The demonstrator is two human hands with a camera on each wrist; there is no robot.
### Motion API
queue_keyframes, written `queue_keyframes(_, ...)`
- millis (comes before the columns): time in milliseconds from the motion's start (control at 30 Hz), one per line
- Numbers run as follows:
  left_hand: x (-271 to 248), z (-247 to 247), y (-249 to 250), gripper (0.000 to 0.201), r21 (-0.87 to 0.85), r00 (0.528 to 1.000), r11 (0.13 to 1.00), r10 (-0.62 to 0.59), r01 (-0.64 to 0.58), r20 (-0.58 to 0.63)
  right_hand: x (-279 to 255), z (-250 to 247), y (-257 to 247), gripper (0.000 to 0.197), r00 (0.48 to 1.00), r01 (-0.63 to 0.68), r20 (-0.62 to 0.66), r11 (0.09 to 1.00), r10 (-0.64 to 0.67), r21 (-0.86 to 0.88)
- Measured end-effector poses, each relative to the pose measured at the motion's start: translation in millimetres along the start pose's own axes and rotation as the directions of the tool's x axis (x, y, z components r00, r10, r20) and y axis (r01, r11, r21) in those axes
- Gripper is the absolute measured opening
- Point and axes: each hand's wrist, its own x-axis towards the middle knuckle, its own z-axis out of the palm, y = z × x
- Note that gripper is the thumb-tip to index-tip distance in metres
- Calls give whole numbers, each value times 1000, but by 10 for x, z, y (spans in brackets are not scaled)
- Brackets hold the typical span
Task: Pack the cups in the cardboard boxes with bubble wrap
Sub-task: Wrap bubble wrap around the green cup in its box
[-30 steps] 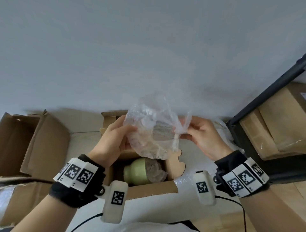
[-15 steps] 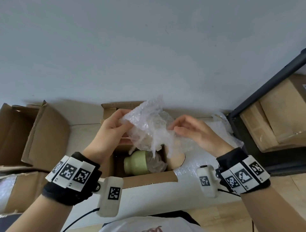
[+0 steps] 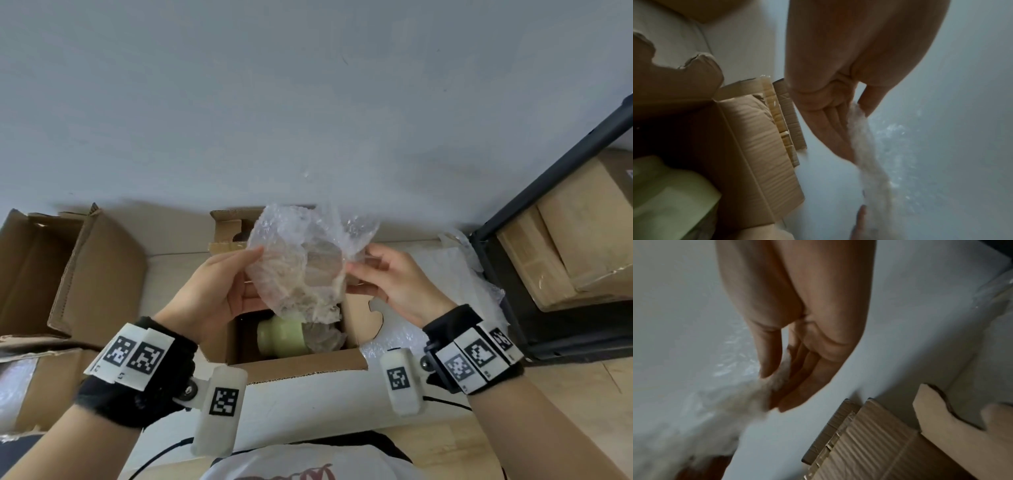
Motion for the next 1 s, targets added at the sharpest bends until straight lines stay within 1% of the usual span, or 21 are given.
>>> queue_keyframes(33,4,-18,-2,28,3,999,1000,29,-29,-29,15,14,-3,21,999,22,-35,1000,-21,16)
queue_keyframes(67,6,-44,-3,24,12,997,998,58,-57,-46,24,19,-11,19,998,44,-37,999,-43,19)
queue_keyframes(233,-57,-136,10,18,47,992,991,128,-128,-3,-10,-22,8,29,995,92,32,995,-94,42)
queue_keyframes(333,-83,-176,46,25,39,995,995,93,-94,35,-8,-37,39,20,989,148,-13,982,-150,-116)
queue_keyframes(367,-103,-174,65,28,45,995,995,82,-84,58,-3,-48,37,18,991,122,-36,982,-129,-147)
queue_keyframes(433,-130,-125,86,27,152,993,982,103,-110,54,15,-77,21,33,998,25,-47,989,-32,-144)
queue_keyframes(467,-141,-74,80,22,268,987,950,158,-160,28,24,-82,15,38,999,-25,-30,993,22,-115)
queue_keyframes(500,-146,-12,64,12,407,970,886,243,-221,-3,33,-74,8,35,998,-64,-19,995,63,-82)
queue_keyframes(533,-141,50,43,5,551,938,787,345,-276,-22,40,-50,-7,29,995,-95,-15,993,94,-75)
queue_keyframes(567,-146,125,21,9,677,899,663,438,-319,-6,43,-13,-24,38,991,-130,-13,985,130,-111)
queue_keyframes(600,-150,208,-7,13,749,868,560,495,-354,39,57,16,-21,61,987,-161,-10,970,162,-181)
queue_keyframes(633,-156,295,-35,17,771,852,506,515,-386,88,71,46,-12,80,986,-165,-7,953,168,-255)
queue_keyframes(667,-149,360,-74,23,767,855,492,500,-412,138,87,79,-5,88,988,-145,10,938,156,-315)
queue_keyframes(700,-140,417,-113,29,737,870,521,456,-431,187,90,107,-12,80,991,-113,22,925,130,-363)
queue_keyframes(767,-132,492,-170,34,594,910,690,326,-414,255,90,113,-33,49,997,-74,-10,910,76,-407)
queue_keyframes(800,-128,487,-197,36,516,922,766,285,-384,263,87,88,-34,41,997,-67,-55,908,48,-414)
queue_keyframes(833,-120,447,-238,37,483,930,797,275,-363,244,89,40,-11,36,993,-68,-117,897,19,-437)
queue_keyframes(867,-116,378,-298,37,512,935,782,288,-354,206,93,-13,20,34,983,-78,-185,871,-15,-486)
queue_keyframes(900,-122,291,-382,36,592,938,730,306,-342,164,93,-43,47,36,971,-98,-234,839,-36,-535)
queue_keyframes(933,-139,196,-491,33,699,940,643,315,-312,130,93,-61,79,45,965,-125,-259,810,-35,-573)
queue_keyframes(1000,-193,11,-751,28,879,957,425,271,-216,104,117,-29,152,64,967,-171,-256,767,10,-619)
